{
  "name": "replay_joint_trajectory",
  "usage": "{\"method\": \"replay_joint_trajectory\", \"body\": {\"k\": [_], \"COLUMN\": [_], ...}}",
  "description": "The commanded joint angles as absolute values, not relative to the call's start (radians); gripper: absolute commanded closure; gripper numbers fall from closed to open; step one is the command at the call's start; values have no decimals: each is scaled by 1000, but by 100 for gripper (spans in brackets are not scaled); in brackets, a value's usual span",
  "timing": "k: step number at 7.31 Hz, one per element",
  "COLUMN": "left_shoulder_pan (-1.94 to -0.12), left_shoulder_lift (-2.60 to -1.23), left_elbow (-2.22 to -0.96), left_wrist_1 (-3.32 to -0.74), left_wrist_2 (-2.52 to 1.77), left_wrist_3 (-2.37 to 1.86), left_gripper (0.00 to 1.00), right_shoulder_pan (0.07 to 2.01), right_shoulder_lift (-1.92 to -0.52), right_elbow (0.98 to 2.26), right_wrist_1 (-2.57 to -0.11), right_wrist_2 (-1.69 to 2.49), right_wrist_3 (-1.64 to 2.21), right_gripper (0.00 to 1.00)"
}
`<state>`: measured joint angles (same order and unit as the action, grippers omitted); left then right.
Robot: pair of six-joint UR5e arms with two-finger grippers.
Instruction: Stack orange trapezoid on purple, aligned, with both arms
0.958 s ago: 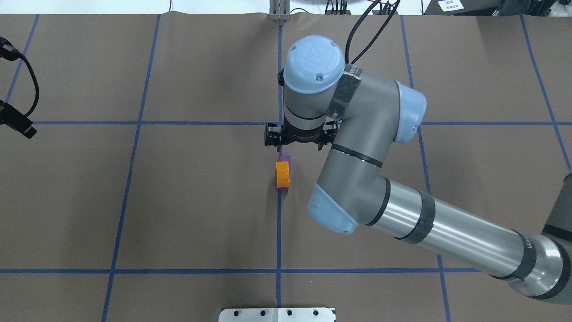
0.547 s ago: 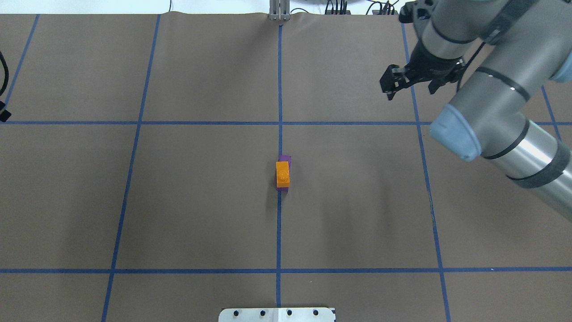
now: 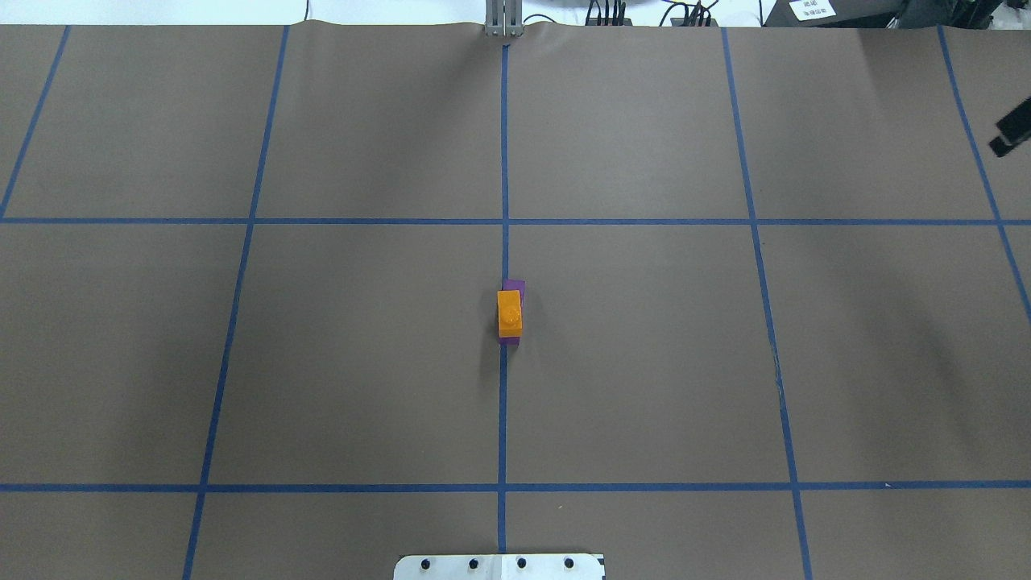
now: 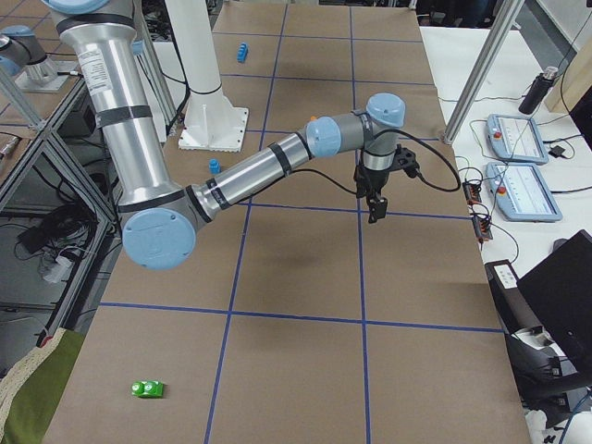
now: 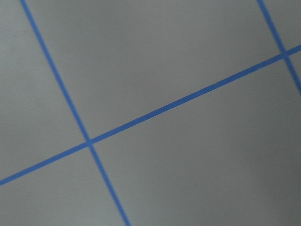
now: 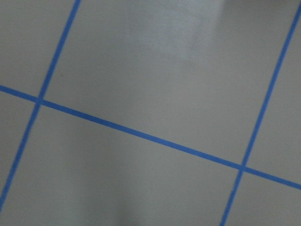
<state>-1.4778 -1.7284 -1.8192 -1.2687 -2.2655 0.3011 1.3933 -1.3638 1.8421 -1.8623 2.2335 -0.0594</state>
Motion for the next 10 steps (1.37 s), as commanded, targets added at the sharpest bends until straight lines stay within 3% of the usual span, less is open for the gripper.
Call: {"method": "replay_joint_trajectory", "body": {"k": [1, 3, 6, 10], "left_shoulder_pan": [-1572, -1606, -1608, -1608], "left_shoulder_lift": [-1677, -1640, -1591, -1568], "left_elbow": [-1731, -1672, -1674, -1649], "left_wrist_1": [-1273, -1424, -1433, -1495], "left_wrist_2": [-2252, -2253, -2354, -2375], "left_wrist_3": [411, 400, 400, 319], "left_gripper": [0, 0, 0, 0], "right_shoulder_pan": [1514, 1519, 1519, 1519], "right_shoulder_lift": [-1507, -1587, -1643, -1666], "right_elbow": [1839, 1821, 1714, 1721], "right_wrist_1": [-1861, -1782, -1593, -1560], "right_wrist_2": [2250, 2255, 2307, 2303], "right_wrist_3": [-211, -204, -161, -123], "right_gripper": [0, 0, 0, 0]}}
